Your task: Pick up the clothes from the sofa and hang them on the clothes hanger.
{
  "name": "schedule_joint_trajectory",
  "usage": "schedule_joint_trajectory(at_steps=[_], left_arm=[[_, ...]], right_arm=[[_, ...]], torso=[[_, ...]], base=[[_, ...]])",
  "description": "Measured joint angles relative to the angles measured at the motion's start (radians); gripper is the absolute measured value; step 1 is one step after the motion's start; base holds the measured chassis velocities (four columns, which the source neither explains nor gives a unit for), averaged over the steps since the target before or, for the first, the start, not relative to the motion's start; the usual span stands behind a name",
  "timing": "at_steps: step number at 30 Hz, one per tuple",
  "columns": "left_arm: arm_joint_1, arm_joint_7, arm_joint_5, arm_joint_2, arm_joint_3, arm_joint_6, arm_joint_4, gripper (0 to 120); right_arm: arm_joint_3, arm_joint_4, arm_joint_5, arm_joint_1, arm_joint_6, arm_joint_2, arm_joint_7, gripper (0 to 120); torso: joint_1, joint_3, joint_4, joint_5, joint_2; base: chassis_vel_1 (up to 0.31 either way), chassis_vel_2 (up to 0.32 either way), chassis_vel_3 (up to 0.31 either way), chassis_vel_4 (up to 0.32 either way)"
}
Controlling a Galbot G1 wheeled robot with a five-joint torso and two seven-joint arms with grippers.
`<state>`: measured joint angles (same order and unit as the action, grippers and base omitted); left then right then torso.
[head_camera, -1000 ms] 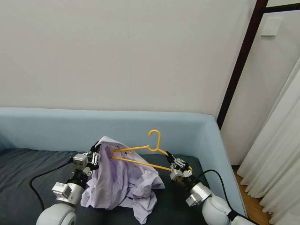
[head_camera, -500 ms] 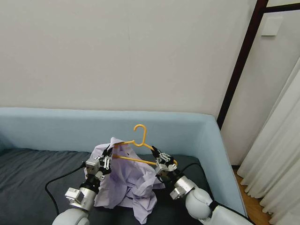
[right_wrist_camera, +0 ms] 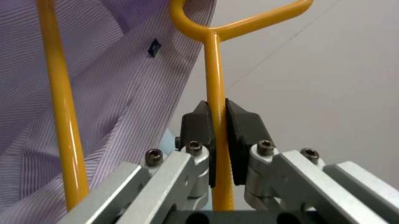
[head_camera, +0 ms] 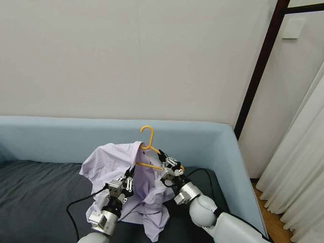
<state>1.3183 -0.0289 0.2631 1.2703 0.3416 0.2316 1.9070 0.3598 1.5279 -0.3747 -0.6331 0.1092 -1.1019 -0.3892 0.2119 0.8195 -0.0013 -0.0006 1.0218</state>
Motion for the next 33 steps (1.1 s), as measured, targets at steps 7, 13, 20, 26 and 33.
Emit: schedule_joint_trajectory(at_steps=[7,13,20,26,33], left_arm=[[-0.024,0.005,0.028,0.048,-0.033,0.072,-0.014,0],[-0.029,0.005,0.03,0.101,-0.054,0.156,-0.046,0],[-0.009,0.007,-0.002,0.092,-0.013,0.237,-0.063,19],[0.065,-0.005,-0.018,-0.009,0.081,0.281,0.006,41],[0.145,-0.138,0.159,-0.281,0.224,0.297,0.122,67]], right_arm=[[-0.009,0.011,0.044,0.006,0.018,0.001,-0.013,5],[-0.011,0.012,0.094,0.012,0.054,-0.011,-0.03,5],[-0.025,0.033,0.123,0.014,0.077,-0.003,-0.027,5],[-0.05,0.04,0.109,0.012,0.097,0.021,-0.005,5],[-0.094,0.02,0.03,0.01,0.138,0.027,0.018,5]], torso=[[0.0,0.0,0.0,0.0002,0.0],[0.0,0.0,0.0002,0.0001,0.0],[0.0,0.0,0.0002,-0.0001,0.0],[0.0,0.0,0.0001,-0.0003,0.0],[0.0,0.0,0.0,-0.0006,0.0]], base=[[0.0,0.0,0.0,0.0],[0.0,0.0,0.0,0.0],[0.0,0.0,0.0,0.0],[0.0,0.0,0.0,0.0],[0.0,0.0,0.0,0.0]])
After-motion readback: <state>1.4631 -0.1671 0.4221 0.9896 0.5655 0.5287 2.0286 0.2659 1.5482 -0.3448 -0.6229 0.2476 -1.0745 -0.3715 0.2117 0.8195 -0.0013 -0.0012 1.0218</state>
